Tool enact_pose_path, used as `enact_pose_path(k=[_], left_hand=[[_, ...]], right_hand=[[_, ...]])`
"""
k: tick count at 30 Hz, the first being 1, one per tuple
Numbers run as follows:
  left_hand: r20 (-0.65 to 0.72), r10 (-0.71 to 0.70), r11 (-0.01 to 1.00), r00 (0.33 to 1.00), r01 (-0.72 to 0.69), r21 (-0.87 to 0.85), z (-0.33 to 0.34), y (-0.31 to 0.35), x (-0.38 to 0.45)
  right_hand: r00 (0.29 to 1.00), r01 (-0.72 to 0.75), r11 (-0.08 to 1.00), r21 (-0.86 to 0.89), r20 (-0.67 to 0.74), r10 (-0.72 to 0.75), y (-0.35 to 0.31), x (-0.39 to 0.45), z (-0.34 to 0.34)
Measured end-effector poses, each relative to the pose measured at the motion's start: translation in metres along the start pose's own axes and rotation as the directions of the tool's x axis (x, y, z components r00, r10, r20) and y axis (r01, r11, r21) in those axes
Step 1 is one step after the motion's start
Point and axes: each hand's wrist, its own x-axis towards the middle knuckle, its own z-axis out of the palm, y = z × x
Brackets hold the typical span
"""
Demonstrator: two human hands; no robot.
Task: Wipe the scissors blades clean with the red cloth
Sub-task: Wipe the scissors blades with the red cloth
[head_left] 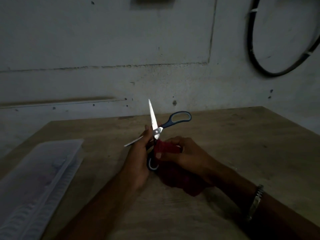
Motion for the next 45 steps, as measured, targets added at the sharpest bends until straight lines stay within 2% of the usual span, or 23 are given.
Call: enact_pose_path(k=[3, 8, 11, 13, 15, 18, 21, 22, 24, 26, 28, 31, 33, 34, 37, 38, 40, 42, 45], left_hand=[[0.056, -0.002, 1.0, 0.998, 0.001, 0.011, 0.004, 0.003, -0.001], [0.189, -0.07, 0.987, 0.979, 0.096, -0.13, -0.01, 0.013, 0.002], [0.23, -0.073, 0.997, 0.97, 0.069, 0.027, -0.01, 0.016, 0.001], [0.189, -0.006, 0.981, 0.982, -0.03, 0.19, -0.006, 0.017, 0.0], [0.119, 0.071, 0.963, 0.99, -0.099, 0.249, -0.004, 0.015, -0.002], [0.022, 0.168, 0.932, 0.986, -0.166, 0.324, -0.002, 0.004, -0.004], [0.054, 0.101, 0.932, 0.993, -0.113, 0.345, -0.001, 0.001, -0.002], [0.07, 0.062, 0.939, 0.996, -0.081, 0.333, -0.003, 0.003, -0.001], [0.11, 0.002, 0.945, 0.994, -0.038, 0.325, -0.005, 0.012, 0.0], [0.136, 0.015, 0.928, 0.991, -0.064, 0.367, -0.007, 0.015, 0.002], [0.115, 0.095, 0.901, 0.989, -0.135, 0.413, -0.005, 0.014, 0.002], [0.047, 0.251, 0.831, 0.967, -0.24, 0.502, -0.005, 0.008, 0.009], [0.018, 0.269, 0.837, 0.963, -0.243, 0.49, -0.008, 0.007, 0.012], [0.013, 0.256, 0.849, 0.967, -0.231, 0.476, -0.011, 0.008, 0.013], [-0.01, 0.233, 0.869, 0.972, -0.204, 0.45, -0.016, 0.011, 0.013], [-0.015, 0.24, 0.877, 0.971, -0.21, 0.432, -0.016, 0.013, 0.013], [-0.017, 0.265, 0.89, 0.964, -0.238, 0.389, -0.015, 0.015, 0.013], [-0.007, 0.297, 0.896, 0.955, -0.276, 0.349, -0.014, 0.016, 0.011], [-0.01, 0.342, 0.889, 0.94, -0.32, 0.328, -0.011, 0.015, 0.009]], right_hand=[[0.996, -0.045, 0.998, 0.044, -0.073, 0.048, 0.002, 0.003, -0.002], [0.978, -0.054, 0.987, 0.151, -0.192, 0.083, 0.006, 0.008, -0.024], [0.965, -0.021, 0.975, 0.221, -0.25, 0.078, 0.005, 0.01, -0.028], [0.947, -0.001, 0.963, 0.27, -0.31, 0.088, 0.005, 0.011, -0.031], [0.927, 0.011, 0.953, 0.303, -0.36, 0.104, 0.003, 0.012, -0.035], [0.934, -0.035, 0.933, 0.358, -0.321, 0.158, 0.006, 0.01, -0.034], [0.962, -0.136, 0.888, 0.439, -0.156, 0.224, 0.009, 0.008, -0.028], [0.966, -0.126, 0.893, 0.432, -0.15, 0.209, 0.009, 0.009, -0.028], [0.972, -0.049, 0.931, 0.363, -0.197, 0.128, 0.008, 0.01, -0.03], [0.976, 0.024, 0.964, 0.264, -0.214, 0.035, 0.006, 0.01, -0.029], [0.979, 0.076, 0.986, 0.145, -0.197, -0.046, 0.005, 0.009, -0.024], [0.975, 0.132, 0.977, -0.169, -0.159, -0.159, 0.008, 0.009, -0.018], [0.979, 0.089, 0.95, -0.3, -0.148, -0.139, 0.006, 0.008, -0.02], [0.983, 0.065, 0.961, -0.267, -0.147, -0.108, 0.004, 0.007, -0.022], [0.981, 0.027, 0.996, 0.079, -0.191, -0.012, -0.002, 0.005, -0.029], [0.972, 0.056, 0.995, 0.081, -0.234, -0.036, -0.002, 0.006, -0.032], [0.937, 0.148, 0.981, -0.13, -0.299, -0.181, 0.002, 0.006, -0.034], [0.913, 0.23, 0.904, -0.36, -0.241, -0.328, 0.008, 0.005, -0.027], [0.889, 0.318, 0.781, -0.537, -0.117, -0.442, 0.011, 0.001, -0.013]])
